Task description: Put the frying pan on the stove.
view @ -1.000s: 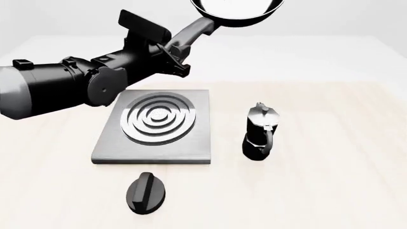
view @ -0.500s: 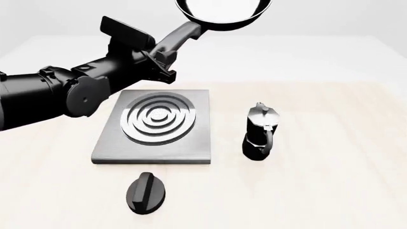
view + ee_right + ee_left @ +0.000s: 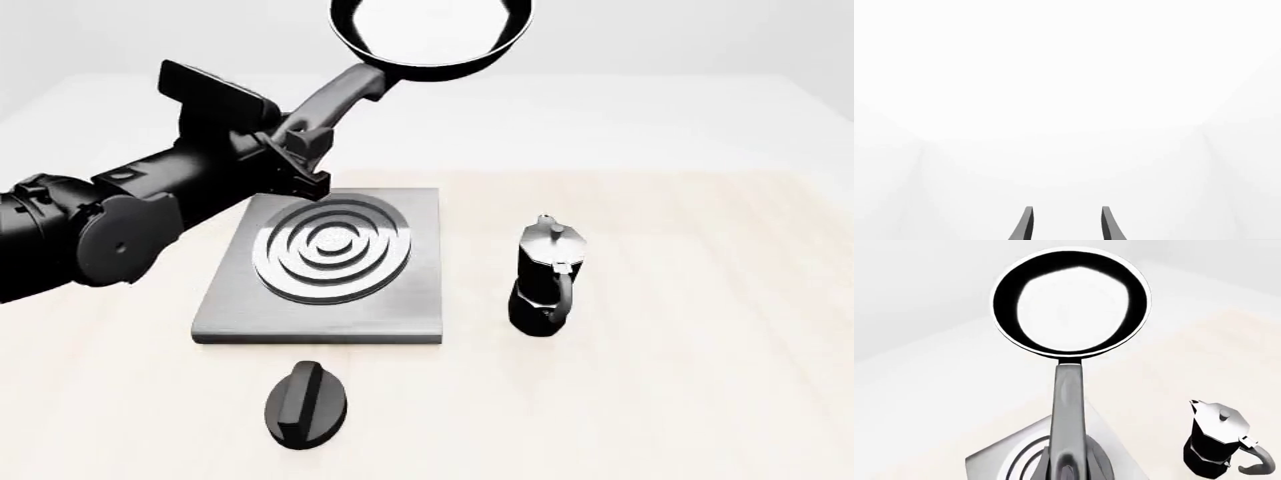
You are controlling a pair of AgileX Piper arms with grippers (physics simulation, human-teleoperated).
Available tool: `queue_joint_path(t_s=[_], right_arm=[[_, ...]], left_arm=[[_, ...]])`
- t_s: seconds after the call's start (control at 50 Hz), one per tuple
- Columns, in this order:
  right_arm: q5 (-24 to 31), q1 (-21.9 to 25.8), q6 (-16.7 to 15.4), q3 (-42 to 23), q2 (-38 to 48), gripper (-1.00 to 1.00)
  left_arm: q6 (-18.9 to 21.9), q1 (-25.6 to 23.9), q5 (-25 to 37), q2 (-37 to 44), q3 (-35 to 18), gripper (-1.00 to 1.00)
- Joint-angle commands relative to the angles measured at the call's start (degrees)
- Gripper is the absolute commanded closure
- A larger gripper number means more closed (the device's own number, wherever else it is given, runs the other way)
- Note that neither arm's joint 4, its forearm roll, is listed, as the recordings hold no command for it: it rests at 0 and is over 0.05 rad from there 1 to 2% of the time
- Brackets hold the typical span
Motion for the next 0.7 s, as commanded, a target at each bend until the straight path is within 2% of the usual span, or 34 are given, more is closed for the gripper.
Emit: queue_joint_path(t_s=[0.02, 0.46, 0.7], right_arm=[[-0.13, 0.07, 0.01, 0.24, 0.0, -1.0], [-0.62, 0.14, -0.07, 1.08, 0.0, -1.0], [-1.25, -0.1, -0.01, 2.02, 0.0, -1.0]], left_arm=[[0.82, 1.0, -0.42, -4.68, 2.68, 1.0], [1.19, 2.24, 1.57, -11.58, 9.01, 1.0], [1.74, 3.15, 4.88, -18.02, 12.43, 1.0]])
